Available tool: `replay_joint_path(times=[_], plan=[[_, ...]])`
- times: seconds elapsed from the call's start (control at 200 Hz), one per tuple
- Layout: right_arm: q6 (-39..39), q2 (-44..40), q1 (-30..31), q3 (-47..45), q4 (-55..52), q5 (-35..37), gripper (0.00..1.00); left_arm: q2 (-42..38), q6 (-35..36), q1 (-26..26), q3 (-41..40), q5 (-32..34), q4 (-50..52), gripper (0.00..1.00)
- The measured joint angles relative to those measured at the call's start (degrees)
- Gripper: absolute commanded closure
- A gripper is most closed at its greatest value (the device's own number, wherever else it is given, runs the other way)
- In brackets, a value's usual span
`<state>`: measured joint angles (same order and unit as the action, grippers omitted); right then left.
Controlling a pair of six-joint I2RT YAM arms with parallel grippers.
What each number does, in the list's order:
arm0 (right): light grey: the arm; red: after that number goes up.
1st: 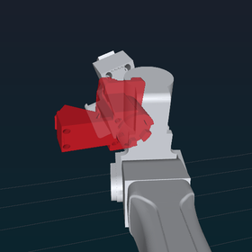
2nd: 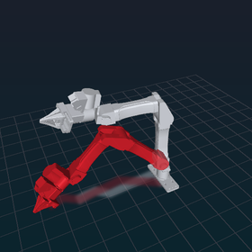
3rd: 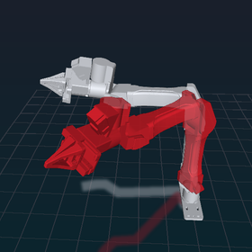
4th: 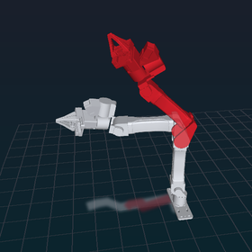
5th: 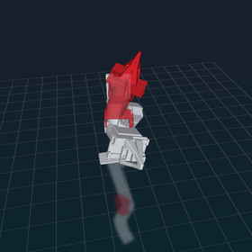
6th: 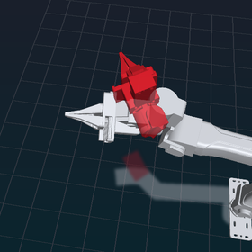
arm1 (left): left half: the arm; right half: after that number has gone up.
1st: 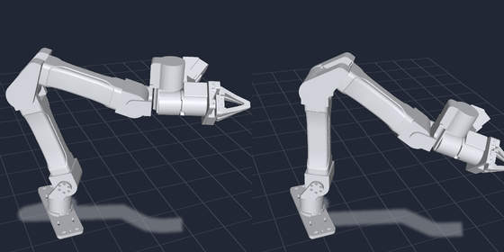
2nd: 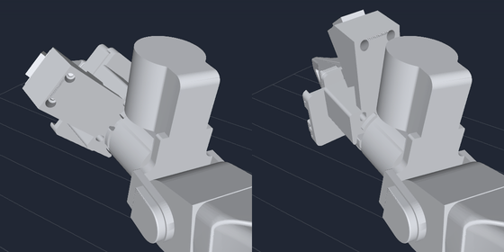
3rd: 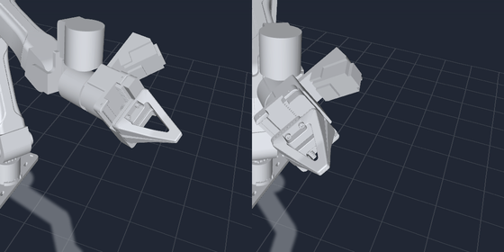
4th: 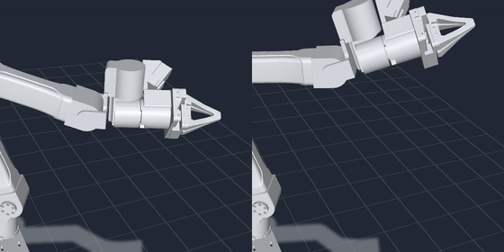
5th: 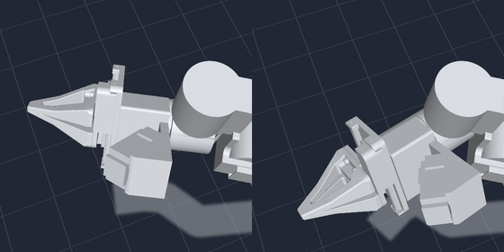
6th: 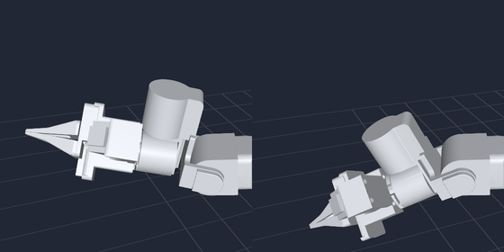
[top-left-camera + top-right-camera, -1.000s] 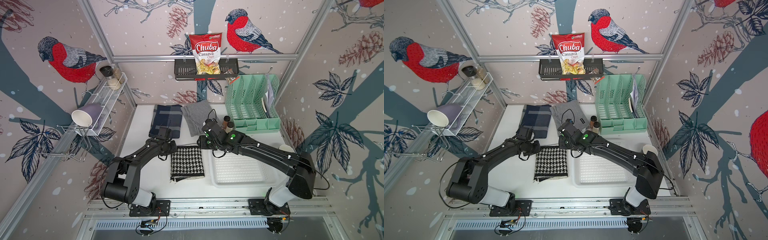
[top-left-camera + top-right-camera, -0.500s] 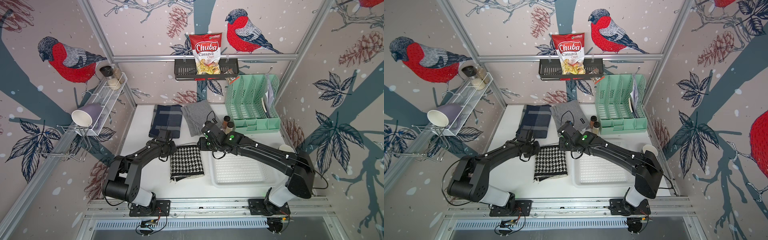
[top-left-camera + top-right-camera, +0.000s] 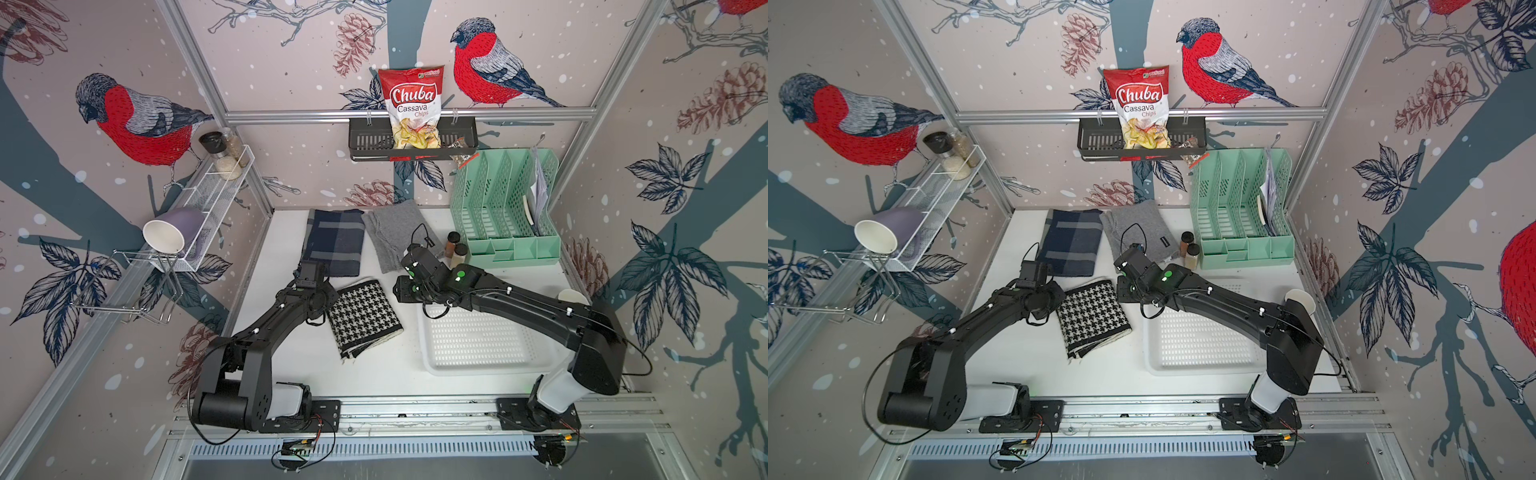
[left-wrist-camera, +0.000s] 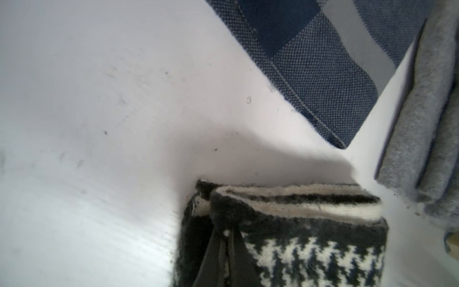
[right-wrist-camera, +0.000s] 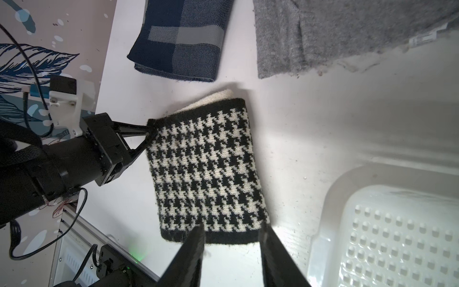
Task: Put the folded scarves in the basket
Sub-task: Adjust the scarf at the center of the board.
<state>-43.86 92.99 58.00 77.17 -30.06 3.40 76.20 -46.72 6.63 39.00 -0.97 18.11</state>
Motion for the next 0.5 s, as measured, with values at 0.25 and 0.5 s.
replay_joint_path(times=[0.25,0.5], plan=[[-0.02,1.03,0.11,0.0,0.0,-1.07,0.56,-9.2,-10.32,-0.96,-7.17,1.75,1.44,1.0],[-1.09,3.39,1.68,1.88,-1.18,-2.34,0.48,-19.08,-24.11,-1.55,-15.26,4.37,2.08,1.0]])
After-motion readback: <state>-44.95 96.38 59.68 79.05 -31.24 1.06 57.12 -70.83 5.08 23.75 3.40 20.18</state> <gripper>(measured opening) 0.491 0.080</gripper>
